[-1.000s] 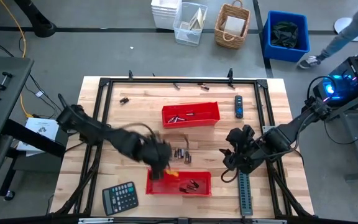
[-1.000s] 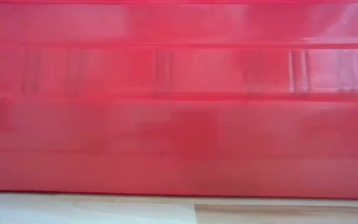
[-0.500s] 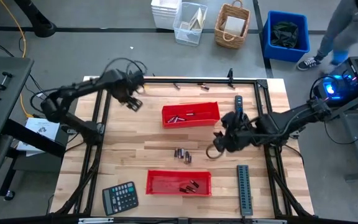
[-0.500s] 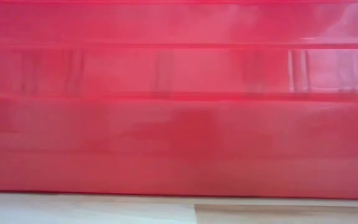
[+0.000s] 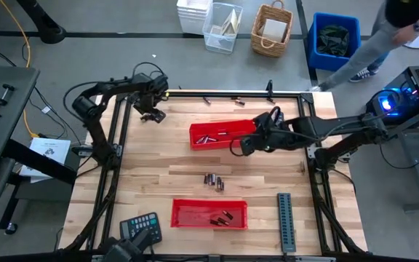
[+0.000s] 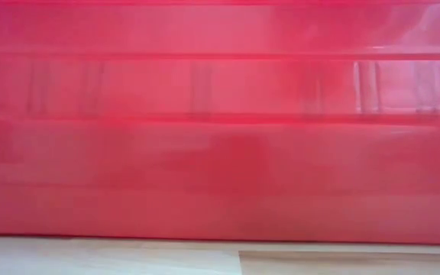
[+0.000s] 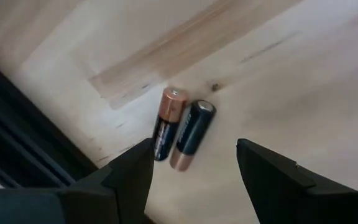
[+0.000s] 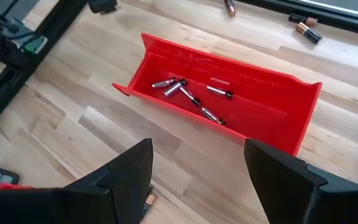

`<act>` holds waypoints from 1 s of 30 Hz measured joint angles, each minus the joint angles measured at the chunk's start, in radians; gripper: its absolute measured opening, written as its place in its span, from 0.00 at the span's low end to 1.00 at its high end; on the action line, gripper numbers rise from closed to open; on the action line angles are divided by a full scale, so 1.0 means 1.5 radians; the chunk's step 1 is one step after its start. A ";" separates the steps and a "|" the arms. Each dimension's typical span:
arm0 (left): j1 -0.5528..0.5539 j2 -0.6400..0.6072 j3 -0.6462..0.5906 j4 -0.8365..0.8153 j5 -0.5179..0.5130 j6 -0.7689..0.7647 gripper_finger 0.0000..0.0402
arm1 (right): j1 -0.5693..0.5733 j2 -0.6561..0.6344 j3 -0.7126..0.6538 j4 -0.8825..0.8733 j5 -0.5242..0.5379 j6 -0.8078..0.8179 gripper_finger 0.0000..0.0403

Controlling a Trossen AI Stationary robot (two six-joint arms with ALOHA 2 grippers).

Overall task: Sort batteries
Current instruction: Put the black battery into the bottom red bin

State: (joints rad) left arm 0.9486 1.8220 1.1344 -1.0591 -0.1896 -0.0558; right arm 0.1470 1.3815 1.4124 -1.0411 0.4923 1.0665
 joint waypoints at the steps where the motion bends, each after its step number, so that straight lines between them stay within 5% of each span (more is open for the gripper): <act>1: 0.001 0.012 0.006 -0.004 0.000 0.001 0.55 | -0.005 0.000 0.000 0.000 -0.005 -0.012 0.62; 15: -0.014 0.026 0.038 -0.020 -0.015 0.113 0.55 | -0.024 0.000 0.000 -0.021 -0.027 -0.071 0.62; 24: -0.091 0.007 0.038 -0.045 -0.027 0.115 0.55 | -0.024 0.000 -0.001 -0.050 -0.025 -0.069 0.62; 30: -0.073 0.020 0.038 -0.044 -0.029 0.092 0.55 | -0.024 0.000 -0.001 -0.051 -0.024 -0.069 0.62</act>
State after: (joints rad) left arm 0.8396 1.8522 1.1908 -1.1247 -0.2338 0.0826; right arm 0.1115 1.3819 1.4117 -1.1172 0.4555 0.9630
